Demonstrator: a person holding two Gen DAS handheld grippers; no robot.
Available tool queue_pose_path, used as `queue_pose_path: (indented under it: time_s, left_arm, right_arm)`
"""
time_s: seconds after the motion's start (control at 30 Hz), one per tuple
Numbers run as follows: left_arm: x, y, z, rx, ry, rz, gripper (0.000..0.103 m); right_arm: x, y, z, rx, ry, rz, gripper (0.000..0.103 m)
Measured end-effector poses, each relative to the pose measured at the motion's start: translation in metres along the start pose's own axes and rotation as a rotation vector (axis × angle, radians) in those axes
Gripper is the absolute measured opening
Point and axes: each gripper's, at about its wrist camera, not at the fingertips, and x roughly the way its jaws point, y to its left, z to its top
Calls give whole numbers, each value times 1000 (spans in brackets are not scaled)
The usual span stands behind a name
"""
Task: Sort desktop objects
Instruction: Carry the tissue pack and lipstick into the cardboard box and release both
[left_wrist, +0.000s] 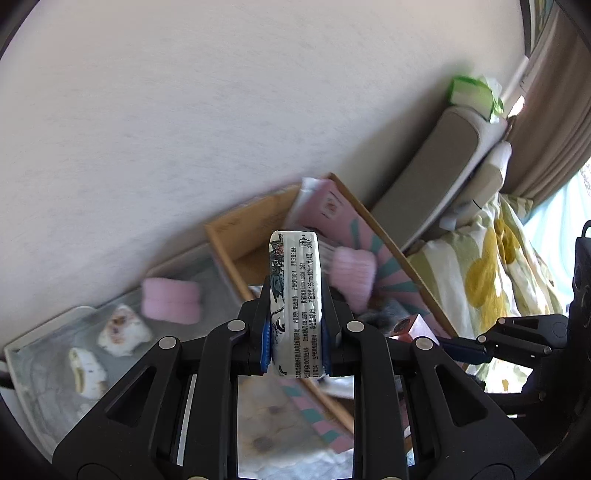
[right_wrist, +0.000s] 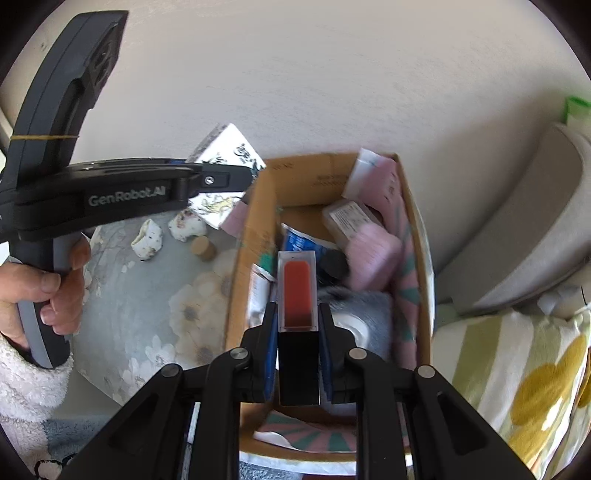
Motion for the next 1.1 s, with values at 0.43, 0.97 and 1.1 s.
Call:
queue_pose_path:
  time_s: [0.43, 0.97, 1.1]
  left_arm:
    - [42, -32, -4, 9, 57, 13, 17]
    - [51, 4, -16, -182, 165, 2, 55]
    - [37, 2, -18, -161, 103, -29, 103]
  right_arm:
    - [8, -21, -20, 34, 35, 18, 18]
    - [8, -8, -22, 38, 14, -28, 75]
    - [7, -6, -22, 73, 6, -24, 75]
